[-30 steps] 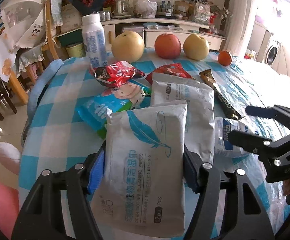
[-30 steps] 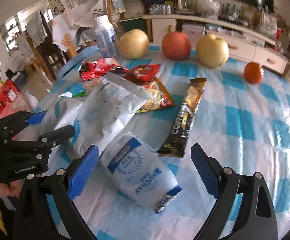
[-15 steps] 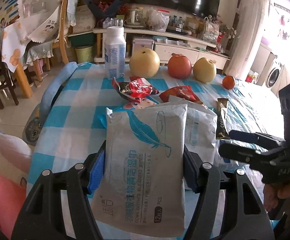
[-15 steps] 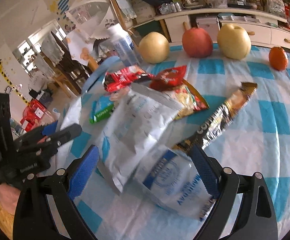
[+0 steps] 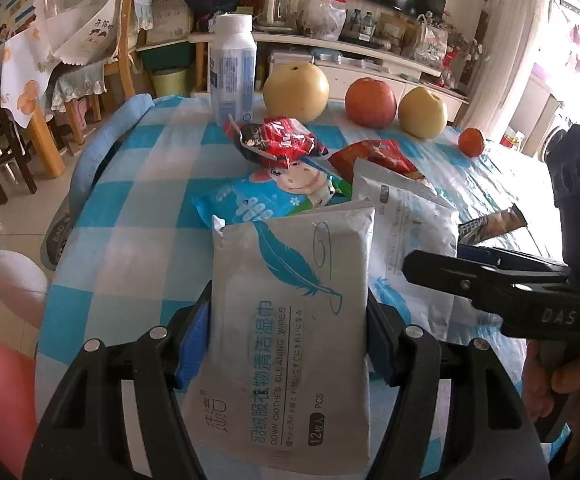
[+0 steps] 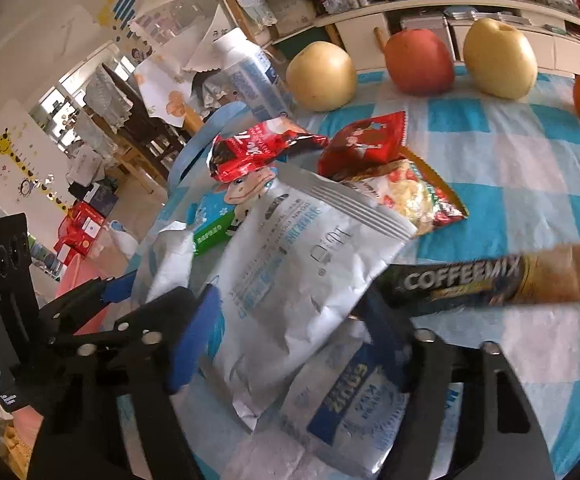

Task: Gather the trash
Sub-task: 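Grasp the second white packet with the right tool while the left tool holds its packet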

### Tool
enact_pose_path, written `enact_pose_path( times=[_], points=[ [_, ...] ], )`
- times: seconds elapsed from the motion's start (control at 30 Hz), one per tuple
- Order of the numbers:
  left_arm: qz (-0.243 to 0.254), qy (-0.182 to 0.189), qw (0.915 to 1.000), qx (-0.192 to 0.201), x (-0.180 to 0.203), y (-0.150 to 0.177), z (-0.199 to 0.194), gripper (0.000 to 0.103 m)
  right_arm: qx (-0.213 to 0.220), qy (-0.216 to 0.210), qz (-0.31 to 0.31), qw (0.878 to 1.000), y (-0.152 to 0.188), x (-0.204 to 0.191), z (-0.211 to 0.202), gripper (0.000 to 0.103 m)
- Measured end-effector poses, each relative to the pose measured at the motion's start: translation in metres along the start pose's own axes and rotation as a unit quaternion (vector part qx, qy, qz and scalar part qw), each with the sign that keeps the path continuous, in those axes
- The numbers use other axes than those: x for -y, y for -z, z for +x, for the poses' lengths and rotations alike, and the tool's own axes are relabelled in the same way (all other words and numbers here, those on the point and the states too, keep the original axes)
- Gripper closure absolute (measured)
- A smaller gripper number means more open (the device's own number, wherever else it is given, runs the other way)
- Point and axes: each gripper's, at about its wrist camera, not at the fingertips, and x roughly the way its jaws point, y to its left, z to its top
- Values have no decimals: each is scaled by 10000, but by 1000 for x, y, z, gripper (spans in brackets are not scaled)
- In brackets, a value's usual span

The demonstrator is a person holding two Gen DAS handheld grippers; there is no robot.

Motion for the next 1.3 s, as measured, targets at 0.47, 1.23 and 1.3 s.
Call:
enact_pose_path(
  times=[0.47, 1.23, 1.3],
  points=[
    [-52, 21, 10000, 28, 0, 2, 0, 36, 41, -505, 122, 9986, 4, -2, 0, 73],
    [-468, -66, 9954, 836, -52, 1, -74, 36, 1152, 512, -1184, 9849, 21, -79, -54, 87],
    [-484, -124, 9947, 897, -58, 2, -80, 36, 1203, 581, -1249, 9831, 24, -86, -55, 87]
  ],
)
